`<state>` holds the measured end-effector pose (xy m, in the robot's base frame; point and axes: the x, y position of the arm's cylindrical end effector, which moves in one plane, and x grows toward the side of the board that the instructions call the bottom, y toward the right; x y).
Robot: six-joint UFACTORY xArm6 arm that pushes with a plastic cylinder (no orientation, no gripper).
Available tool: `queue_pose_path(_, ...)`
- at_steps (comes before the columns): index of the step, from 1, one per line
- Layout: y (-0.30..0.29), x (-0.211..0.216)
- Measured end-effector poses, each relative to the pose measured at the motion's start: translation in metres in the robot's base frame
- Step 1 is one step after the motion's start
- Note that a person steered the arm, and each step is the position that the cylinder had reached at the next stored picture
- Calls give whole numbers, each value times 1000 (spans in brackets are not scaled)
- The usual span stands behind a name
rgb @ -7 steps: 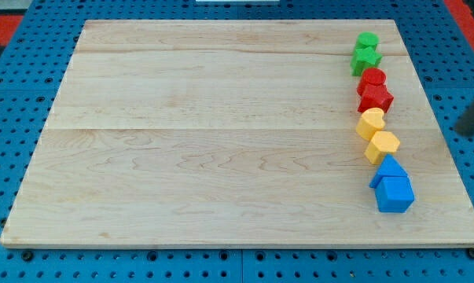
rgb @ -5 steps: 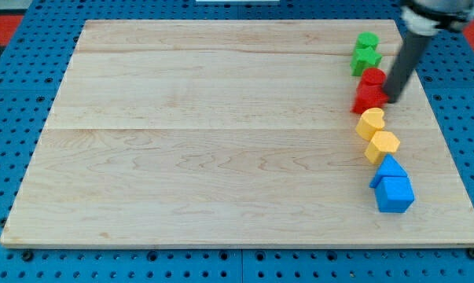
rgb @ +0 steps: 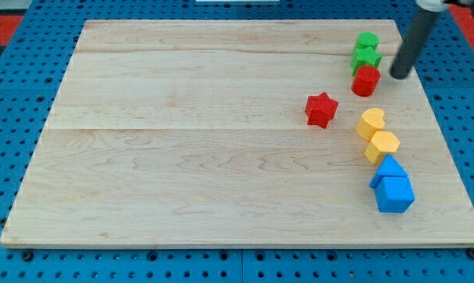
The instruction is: Move the red blocks slightly towards the bottom right of the board
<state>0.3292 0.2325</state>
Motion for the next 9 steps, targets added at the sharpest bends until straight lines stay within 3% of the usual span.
queue_pose_path(1, -87, 24)
queue_pose_path(2, -137, 46)
queue_pose_path(4, -96, 11)
queue_pose_path(5, -67, 38)
queue_pose_path(7, -177, 66)
queue_pose_path(8, -182, 38)
queue_pose_path(9, -112, 20)
